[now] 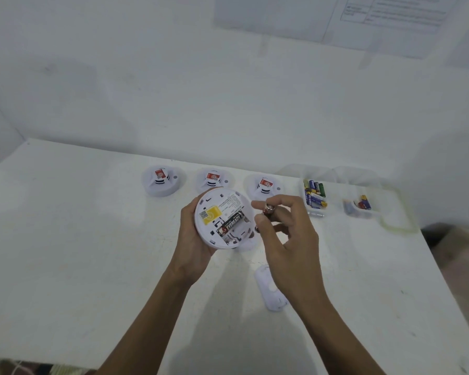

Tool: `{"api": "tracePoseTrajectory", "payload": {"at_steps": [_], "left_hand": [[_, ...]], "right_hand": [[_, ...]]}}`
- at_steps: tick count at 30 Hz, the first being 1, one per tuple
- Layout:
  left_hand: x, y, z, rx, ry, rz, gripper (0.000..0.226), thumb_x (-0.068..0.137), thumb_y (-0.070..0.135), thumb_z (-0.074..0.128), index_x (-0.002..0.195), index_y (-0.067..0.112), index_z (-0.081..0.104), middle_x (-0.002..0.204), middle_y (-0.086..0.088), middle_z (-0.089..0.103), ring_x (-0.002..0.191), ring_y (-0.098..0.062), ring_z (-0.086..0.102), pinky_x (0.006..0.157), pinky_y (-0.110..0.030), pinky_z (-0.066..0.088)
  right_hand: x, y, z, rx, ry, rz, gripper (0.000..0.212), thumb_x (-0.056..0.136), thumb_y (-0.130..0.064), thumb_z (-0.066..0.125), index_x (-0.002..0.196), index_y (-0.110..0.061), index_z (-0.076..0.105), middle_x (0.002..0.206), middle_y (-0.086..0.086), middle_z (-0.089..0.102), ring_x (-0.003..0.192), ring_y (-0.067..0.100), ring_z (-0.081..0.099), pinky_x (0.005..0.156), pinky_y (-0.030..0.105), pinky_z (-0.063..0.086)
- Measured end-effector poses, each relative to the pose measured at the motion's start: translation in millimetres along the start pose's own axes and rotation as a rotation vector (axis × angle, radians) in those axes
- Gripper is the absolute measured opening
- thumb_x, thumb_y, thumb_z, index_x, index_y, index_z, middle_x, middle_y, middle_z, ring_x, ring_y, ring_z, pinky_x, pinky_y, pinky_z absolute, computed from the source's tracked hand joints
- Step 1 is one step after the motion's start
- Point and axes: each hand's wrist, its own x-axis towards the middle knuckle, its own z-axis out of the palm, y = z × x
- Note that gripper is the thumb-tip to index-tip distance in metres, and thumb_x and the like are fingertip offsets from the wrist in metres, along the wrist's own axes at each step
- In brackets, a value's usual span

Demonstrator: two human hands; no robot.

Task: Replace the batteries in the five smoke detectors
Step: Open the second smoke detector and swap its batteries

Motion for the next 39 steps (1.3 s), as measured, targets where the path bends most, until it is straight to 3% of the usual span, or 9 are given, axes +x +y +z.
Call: {"api": "tracePoseTrajectory", "payload": {"at_steps": [5,9,16,18,22,28,32,36,39], "left_hand": [[8.2,-4.2,-5.0,-0.087,0.042,-0.067,0.044,0.097,0.031,0.029,0.098,0.034,0.073,0.099,0.005,0.074,0.093,-0.014,0.069,0.067,-0.029,0.058],[10.3,-0.4,-3.6,-0.076,0.047,-0.063,0.037,0.095,0.033,0.037,0.122,0.019,0.057,0.119,-0.009,0.066,0.108,-0.027,0.063,0.083,-0.04,0.056],[5.0,0.9,-1.3,-0.058,0.01,-0.038,0.032,0.086,0.037,0.044,0.094,0.035,0.075,0.1,0.004,0.074,0.093,-0.015,0.07,0.069,-0.027,0.057],[4.3,2.4,-1.5,-0.041,-0.003,-0.021,0.025,0.078,0.044,0.059,0.095,0.036,0.075,0.101,0.004,0.073,0.094,-0.015,0.07,0.07,-0.027,0.057],[5.8,5.3,2.3,-0.002,0.038,0.029,0.079,0.054,0.067,0.076,0.116,0.021,0.061,0.116,-0.007,0.067,0.108,-0.025,0.064,0.086,-0.038,0.053],[4.4,3.7,4.5,-0.033,0.025,0.07,0.066,0.061,0.064,0.075,0.113,0.023,0.066,0.115,-0.007,0.067,0.11,-0.027,0.062,0.086,-0.037,0.054],[4.3,4.1,4.6,-0.055,0.024,0.046,0.077,0.064,0.061,0.074,0.123,0.014,0.058,0.121,-0.013,0.063,0.117,-0.033,0.058,0.091,-0.043,0.051],[5.3,5.2,1.5,-0.12,-0.003,-0.007,0.053,0.066,0.058,0.074,0.109,0.027,0.07,0.114,-0.005,0.069,0.107,-0.023,0.065,0.081,-0.033,0.056],[5.3,4.0,-3.3,-0.153,0.007,-0.079,0.044,0.085,0.045,0.047,0.12,0.021,0.06,0.117,-0.006,0.066,0.111,-0.027,0.061,0.083,-0.037,0.057]], "right_hand": [[-2.4,6.2,10.0,0.012,0.051,-0.036,0.017,0.086,-0.013,0.068,0.101,-0.015,0.06,0.093,-0.004,0.067,0.088,0.012,0.067,0.078,0.026,0.057],[-6.7,10.5,20.9,0.001,0.09,-0.051,0.02,0.084,-0.015,0.071,0.101,-0.014,0.06,0.094,-0.001,0.069,0.087,0.012,0.068,0.074,0.03,0.059],[-7.8,17.8,27.7,-0.217,0.159,-0.174,0.022,0.082,-0.026,0.072,0.098,-0.013,0.064,0.091,0.0,0.069,0.079,0.009,0.063,0.075,0.002,0.044],[-9.1,19.9,28.8,-0.267,0.196,-0.191,0.026,0.08,-0.029,0.07,0.097,-0.011,0.065,0.091,0.002,0.068,0.079,0.012,0.06,0.076,-0.001,0.039],[-10.8,24.8,30.1,-0.244,0.195,-0.228,0.024,0.081,-0.028,0.07,0.095,-0.009,0.065,0.093,0.002,0.064,0.081,0.006,0.057,0.073,0.004,0.044],[-11.3,26.6,31.7,-0.22,0.204,-0.252,0.03,0.081,-0.032,0.068,0.093,-0.004,0.067,0.099,0.008,0.061,0.088,0.007,0.057,0.073,0.007,0.048],[-13.2,25.1,31.4,-0.262,0.211,-0.305,0.034,0.083,-0.035,0.06,0.09,-0.003,0.068,0.101,0.011,0.06,0.088,0.018,0.062,0.072,0.006,0.046],[-16.6,27.1,34.6,-0.354,0.209,-0.348,0.037,0.088,-0.037,0.053,0.095,-0.005,0.071,0.109,0.011,0.058,0.086,0.022,0.066,0.069,0.014,0.049],[-17.1,29.5,35.3,-0.396,0.21,-0.36,0.037,0.088,-0.037,0.054,0.097,-0.006,0.071,0.112,0.009,0.056,0.088,0.021,0.065,0.067,0.016,0.05]]}}
